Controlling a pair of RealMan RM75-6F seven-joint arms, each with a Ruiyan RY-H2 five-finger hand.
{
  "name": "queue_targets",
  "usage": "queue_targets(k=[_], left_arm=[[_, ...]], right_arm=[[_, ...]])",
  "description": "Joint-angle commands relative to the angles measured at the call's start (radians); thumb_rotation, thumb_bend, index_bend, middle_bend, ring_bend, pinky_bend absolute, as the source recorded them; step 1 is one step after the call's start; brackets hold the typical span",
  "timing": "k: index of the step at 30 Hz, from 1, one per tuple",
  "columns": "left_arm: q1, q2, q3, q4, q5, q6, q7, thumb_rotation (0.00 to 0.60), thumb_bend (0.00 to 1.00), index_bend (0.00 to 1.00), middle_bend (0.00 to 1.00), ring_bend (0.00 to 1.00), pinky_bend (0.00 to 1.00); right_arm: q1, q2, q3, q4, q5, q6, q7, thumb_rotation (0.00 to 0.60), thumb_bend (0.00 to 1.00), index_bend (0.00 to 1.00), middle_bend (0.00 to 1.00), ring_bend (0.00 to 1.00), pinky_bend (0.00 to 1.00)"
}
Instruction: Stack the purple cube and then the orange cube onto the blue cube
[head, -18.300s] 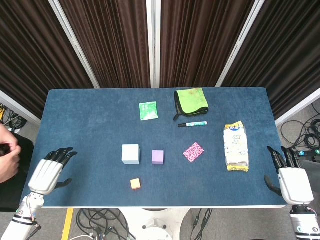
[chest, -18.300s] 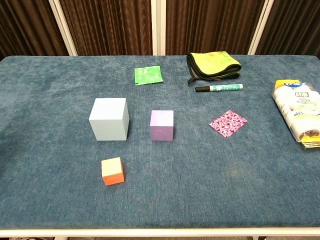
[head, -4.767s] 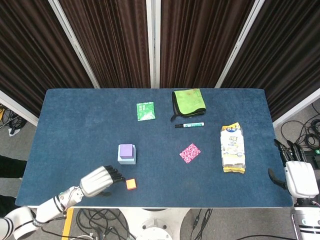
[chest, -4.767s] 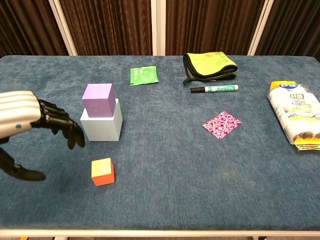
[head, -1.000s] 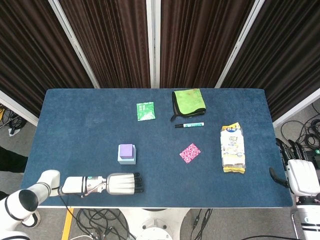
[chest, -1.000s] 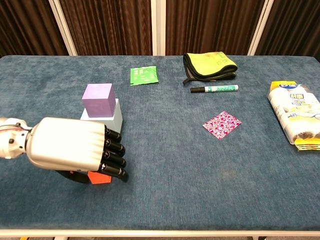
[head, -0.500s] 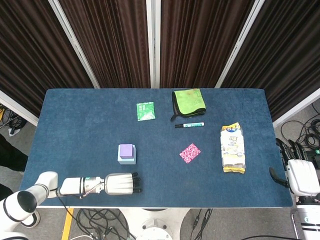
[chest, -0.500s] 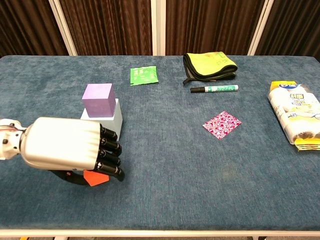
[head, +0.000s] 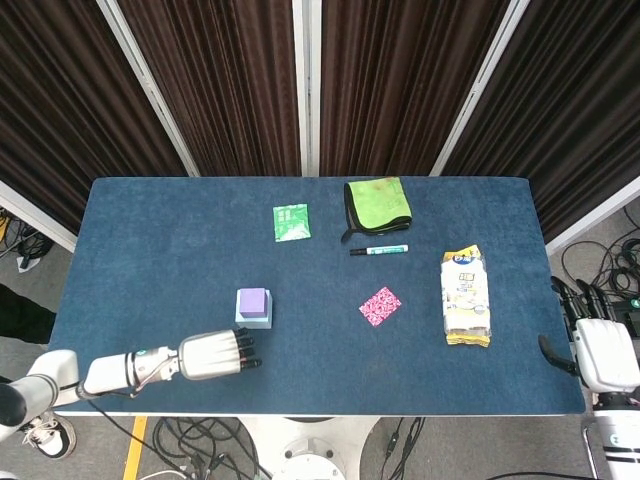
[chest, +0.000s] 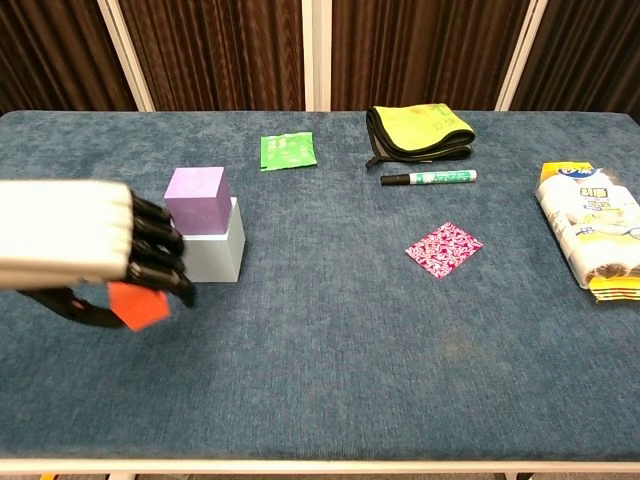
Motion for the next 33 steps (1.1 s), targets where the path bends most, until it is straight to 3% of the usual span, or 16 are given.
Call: queue_targets(k=[1, 11, 15, 19, 28, 33], left_arm=[[0.026, 0.094, -0.011, -0.084, -0.043, -0.013, 0.047, 0.6, 0.28, 0.41, 0.63, 0.45, 0.5], [0.028, 0.225, -0.067, -0.197, -0.129, -0.102, 0.077, 0.6, 0.28, 0.42, 0.63, 0.45, 0.5], [0.024, 0.247, -0.112, -0.245, -0.197, -0.17, 0.094, 0.6, 0.28, 0.42, 0.63, 0.45, 0.5], [0.012, 0.288, -0.179, -0.375, -0.323, -0.283, 0.113, 0.6, 0.28, 0.42, 0.64, 0.45, 0.5], [-0.032, 0.347, -0.276, -0.52, -0.438, -0.425, 0.225, 0.6, 0.28, 0.42, 0.65, 0.45, 0.5], [-0.047, 0.372, -0.352, -0.658, -0.625, -0.539, 0.325, 0.6, 0.28, 0.42, 0.65, 0.45, 0.5]], right_arm=[[0.0, -0.002, -0.002, 0.0, -0.004, 0.0, -0.003, 0.6, 0.26, 0.02, 0.17, 0.0, 0.0], [-0.001, -0.007, -0.004, 0.0, -0.004, 0.002, -0.015, 0.6, 0.26, 0.02, 0.17, 0.0, 0.0], [0.0, -0.007, -0.004, 0.0, -0.005, 0.002, -0.014, 0.6, 0.26, 0.02, 0.17, 0.0, 0.0], [0.0, -0.006, -0.004, 0.002, -0.003, 0.001, -0.011, 0.6, 0.26, 0.02, 0.17, 0.0, 0.0], [-0.001, -0.008, -0.005, 0.003, -0.004, 0.002, -0.013, 0.6, 0.26, 0.02, 0.17, 0.0, 0.0], [0.0, -0.011, -0.007, 0.005, -0.006, 0.0, -0.018, 0.6, 0.26, 0.02, 0.17, 0.0, 0.0]])
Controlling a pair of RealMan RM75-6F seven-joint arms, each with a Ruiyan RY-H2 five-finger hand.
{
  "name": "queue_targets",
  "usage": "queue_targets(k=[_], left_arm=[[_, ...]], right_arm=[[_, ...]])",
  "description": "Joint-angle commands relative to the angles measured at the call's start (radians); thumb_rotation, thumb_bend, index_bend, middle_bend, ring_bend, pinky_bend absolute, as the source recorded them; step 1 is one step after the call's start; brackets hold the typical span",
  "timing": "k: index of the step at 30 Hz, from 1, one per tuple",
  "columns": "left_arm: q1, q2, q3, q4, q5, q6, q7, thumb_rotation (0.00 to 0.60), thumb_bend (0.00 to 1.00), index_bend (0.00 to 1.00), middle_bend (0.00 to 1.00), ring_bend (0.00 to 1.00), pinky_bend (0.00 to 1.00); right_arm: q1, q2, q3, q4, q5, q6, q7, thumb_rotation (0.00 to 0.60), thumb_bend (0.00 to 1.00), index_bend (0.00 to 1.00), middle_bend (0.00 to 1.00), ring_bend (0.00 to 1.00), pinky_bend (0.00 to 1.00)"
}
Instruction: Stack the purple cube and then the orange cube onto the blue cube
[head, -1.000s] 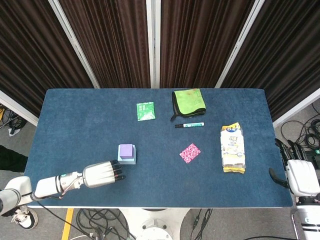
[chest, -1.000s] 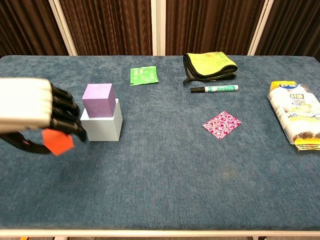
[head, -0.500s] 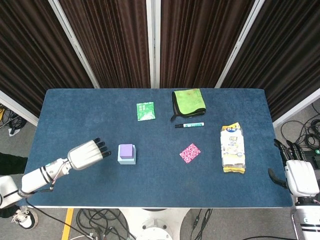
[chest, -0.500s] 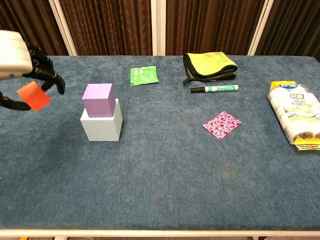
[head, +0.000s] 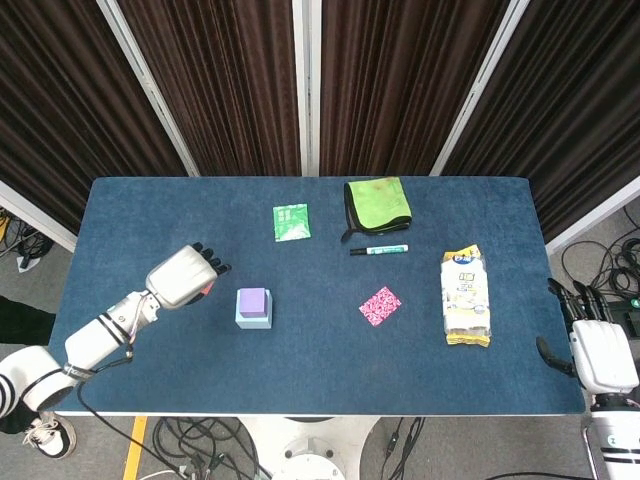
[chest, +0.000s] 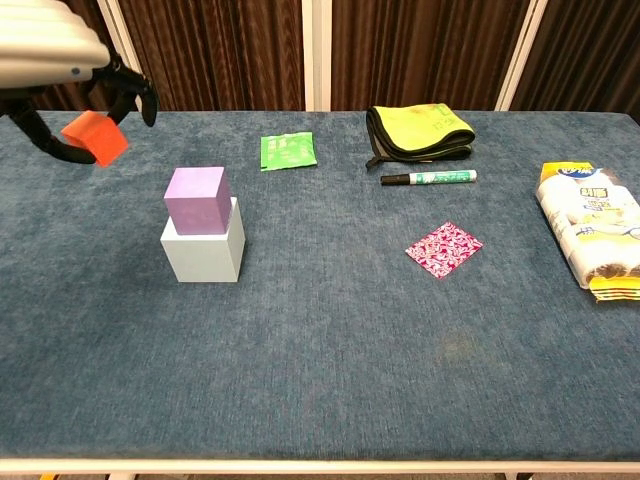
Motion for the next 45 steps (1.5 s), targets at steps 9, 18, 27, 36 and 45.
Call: queue_targets(k=[9, 18, 27, 36, 45], left_arm=[[-0.068, -0.006, -0.146, -0.206, -0.423, -0.164, 0.335, 0.6, 0.28, 0.42, 0.65, 0.45, 0.5], [-0.127, -0.038, -0.172, -0.287, -0.744, -0.092, 0.579, 0.6, 0.28, 0.42, 0.65, 0.45, 0.5], [-0.182, -0.061, -0.198, -0.364, -1.013, 0.08, 0.73, 0.6, 0.28, 0.43, 0.65, 0.45, 0.49], [-0.226, -0.087, -0.23, -0.463, -1.273, 0.246, 0.85, 0.6, 0.28, 0.42, 0.65, 0.45, 0.49], [-0.238, -0.137, -0.233, -0.501, -1.312, 0.318, 0.87, 0.6, 0.28, 0.43, 0.65, 0.45, 0.49]], right_arm=[[-0.002, -0.001, -0.004, -0.004, -0.011, 0.007, -0.007, 0.6, 0.26, 0.02, 0.17, 0.0, 0.0], [-0.002, -0.001, -0.006, -0.003, -0.014, 0.005, -0.009, 0.6, 0.27, 0.02, 0.17, 0.0, 0.0], [0.001, -0.001, -0.006, -0.004, -0.01, -0.001, -0.012, 0.6, 0.27, 0.02, 0.17, 0.0, 0.0], [0.0, 0.004, -0.011, -0.007, -0.022, 0.0, -0.003, 0.6, 0.27, 0.02, 0.17, 0.0, 0.0], [-0.009, 0.0, -0.013, -0.004, -0.038, 0.023, -0.012, 0.6, 0.27, 0.02, 0.17, 0.0, 0.0]])
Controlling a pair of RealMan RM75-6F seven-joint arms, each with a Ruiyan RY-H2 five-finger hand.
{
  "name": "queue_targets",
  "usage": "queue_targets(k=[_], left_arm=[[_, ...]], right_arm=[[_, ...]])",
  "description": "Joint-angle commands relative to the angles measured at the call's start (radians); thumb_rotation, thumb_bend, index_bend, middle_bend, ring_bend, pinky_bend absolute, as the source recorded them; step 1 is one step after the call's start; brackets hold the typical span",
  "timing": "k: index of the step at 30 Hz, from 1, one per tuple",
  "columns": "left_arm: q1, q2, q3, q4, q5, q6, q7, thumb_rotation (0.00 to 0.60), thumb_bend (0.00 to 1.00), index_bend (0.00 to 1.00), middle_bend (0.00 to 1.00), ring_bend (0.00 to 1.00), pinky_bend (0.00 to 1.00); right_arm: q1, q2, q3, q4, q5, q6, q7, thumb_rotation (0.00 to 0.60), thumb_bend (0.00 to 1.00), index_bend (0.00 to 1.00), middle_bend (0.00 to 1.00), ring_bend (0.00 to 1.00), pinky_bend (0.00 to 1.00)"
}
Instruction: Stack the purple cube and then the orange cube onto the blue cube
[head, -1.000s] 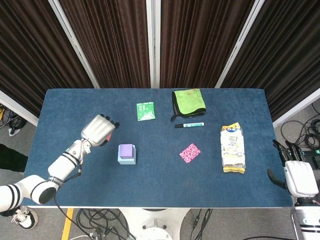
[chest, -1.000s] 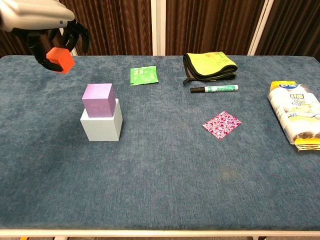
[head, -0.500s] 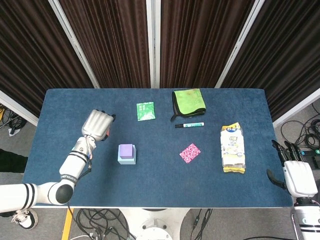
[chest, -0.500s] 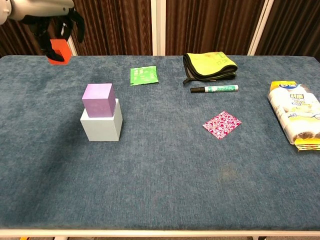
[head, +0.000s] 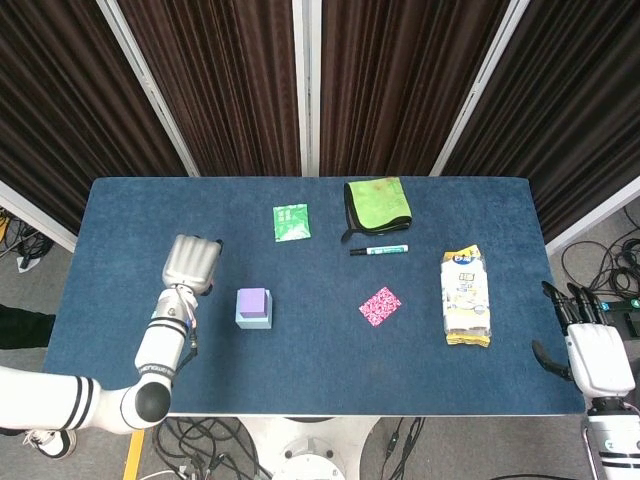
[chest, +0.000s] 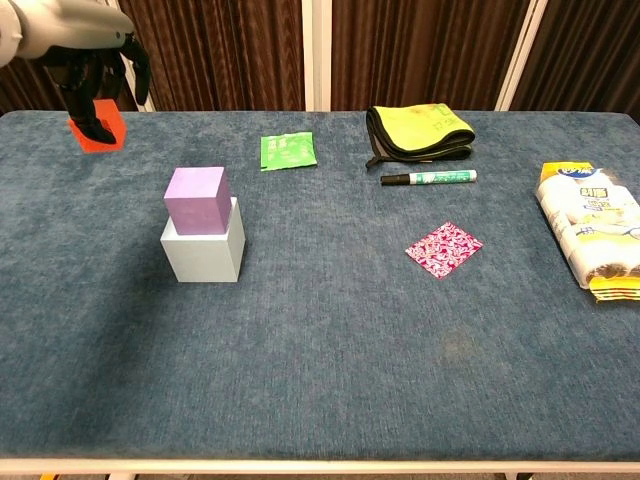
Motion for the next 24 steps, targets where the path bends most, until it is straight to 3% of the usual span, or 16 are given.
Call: queue_targets(k=[1, 14, 24], left_arm=[[-0.012, -0.019, -0.011, -0.01, -0.028, 0.018, 0.013, 0.6, 0.28, 0.42, 0.65, 0.45, 0.49], [-0.077, -0.079, -0.117, -0.047, -0.207, 0.126, 0.06, 0.6, 0.28, 0.42, 0.65, 0.45, 0.49], [-0.125, -0.175, -0.151, -0.042, -0.209, 0.182, 0.078, 0.6, 0.28, 0.43, 0.65, 0.46, 0.49]], right_arm=[[-0.003, -0.001, 0.0, 0.002, -0.001, 0.006, -0.004, 0.6, 0.27, 0.02, 0.17, 0.0, 0.0], [-0.004, -0.005, 0.002, 0.006, 0.004, 0.005, -0.003, 0.6, 0.27, 0.02, 0.17, 0.0, 0.0], [-0.005, 0.009, 0.006, 0.0, 0.007, 0.005, 0.017, 0.6, 0.27, 0.02, 0.17, 0.0, 0.0]])
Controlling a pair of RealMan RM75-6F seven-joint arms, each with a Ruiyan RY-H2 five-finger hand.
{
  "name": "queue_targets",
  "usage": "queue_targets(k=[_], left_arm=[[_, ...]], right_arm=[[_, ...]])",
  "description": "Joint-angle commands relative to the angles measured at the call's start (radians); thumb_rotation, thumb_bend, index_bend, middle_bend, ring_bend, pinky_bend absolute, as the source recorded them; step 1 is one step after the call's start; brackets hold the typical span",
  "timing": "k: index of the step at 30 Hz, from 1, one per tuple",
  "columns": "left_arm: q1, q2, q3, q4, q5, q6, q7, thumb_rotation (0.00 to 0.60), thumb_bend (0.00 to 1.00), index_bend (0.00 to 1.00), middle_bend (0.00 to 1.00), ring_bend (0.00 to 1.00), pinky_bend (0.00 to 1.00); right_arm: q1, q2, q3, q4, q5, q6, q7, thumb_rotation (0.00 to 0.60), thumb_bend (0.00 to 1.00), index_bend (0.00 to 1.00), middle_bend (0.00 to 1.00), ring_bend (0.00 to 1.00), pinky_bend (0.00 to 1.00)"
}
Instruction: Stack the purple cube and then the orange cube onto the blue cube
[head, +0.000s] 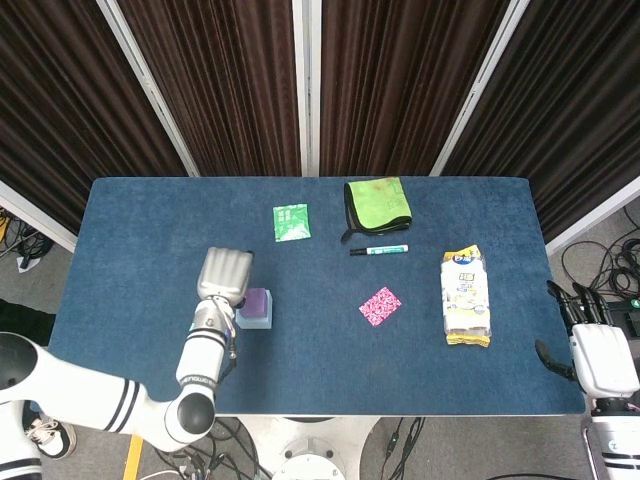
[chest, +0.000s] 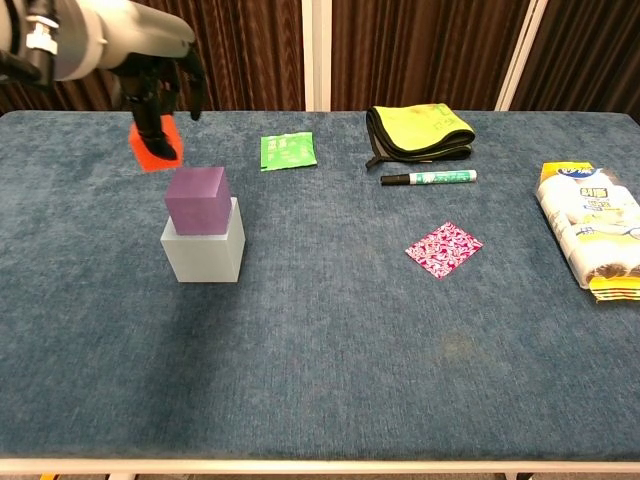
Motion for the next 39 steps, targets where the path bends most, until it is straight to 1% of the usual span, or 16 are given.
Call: queue_targets(k=[1, 6, 11, 15, 20, 24, 29, 34, 39], left_arm=[[-0.009, -0.026, -0.006, 0.009, 0.001, 0.007, 0.0, 0.6, 0.28, 0.43, 0.65, 0.46, 0.49], [-0.016, -0.057, -0.006, 0.03, -0.003, 0.007, 0.008, 0.6, 0.28, 0.43, 0.65, 0.46, 0.49], [-0.023, -0.068, -0.028, 0.041, -0.025, 0.016, 0.018, 0.6, 0.28, 0.43, 0.65, 0.46, 0.49], [-0.026, -0.07, -0.045, 0.038, -0.037, 0.028, 0.023, 0.6, 0.28, 0.43, 0.65, 0.46, 0.49], [-0.028, -0.074, -0.049, 0.013, -0.028, 0.039, 0.027, 0.6, 0.28, 0.43, 0.65, 0.46, 0.48], [-0.027, -0.089, -0.019, 0.002, 0.014, 0.032, 0.028, 0.6, 0.28, 0.43, 0.65, 0.46, 0.48], [-0.029, -0.109, 0.033, 0.012, 0.094, 0.009, 0.037, 0.6, 0.28, 0.43, 0.65, 0.46, 0.48], [-0.024, -0.117, 0.062, 0.029, 0.15, -0.007, 0.037, 0.6, 0.28, 0.43, 0.65, 0.46, 0.47], [-0.018, -0.107, 0.065, 0.029, 0.151, -0.014, 0.043, 0.6, 0.28, 0.43, 0.65, 0.46, 0.46]], right_arm=[[0.0, 0.004, 0.002, -0.001, 0.002, -0.001, 0.005, 0.6, 0.27, 0.02, 0.17, 0.0, 0.0], [0.001, 0.005, 0.001, -0.004, 0.004, -0.004, 0.002, 0.6, 0.27, 0.02, 0.17, 0.0, 0.0], [0.0, 0.003, 0.001, -0.004, 0.004, -0.002, 0.0, 0.6, 0.27, 0.02, 0.17, 0.0, 0.0], [-0.002, 0.003, 0.0, -0.003, 0.002, 0.001, 0.002, 0.6, 0.27, 0.02, 0.17, 0.0, 0.0], [-0.002, 0.005, 0.0, -0.004, 0.004, -0.001, 0.005, 0.6, 0.27, 0.02, 0.17, 0.0, 0.0], [-0.002, 0.009, 0.0, -0.008, 0.008, -0.005, 0.005, 0.6, 0.27, 0.02, 0.17, 0.0, 0.0], [-0.003, 0.01, 0.0, -0.009, 0.011, -0.006, 0.007, 0.6, 0.27, 0.02, 0.17, 0.0, 0.0], [-0.002, 0.014, 0.002, -0.011, 0.014, -0.008, 0.01, 0.6, 0.27, 0.02, 0.17, 0.0, 0.0], [-0.003, 0.015, 0.002, -0.01, 0.015, -0.008, 0.012, 0.6, 0.27, 0.02, 0.18, 0.0, 0.0]])
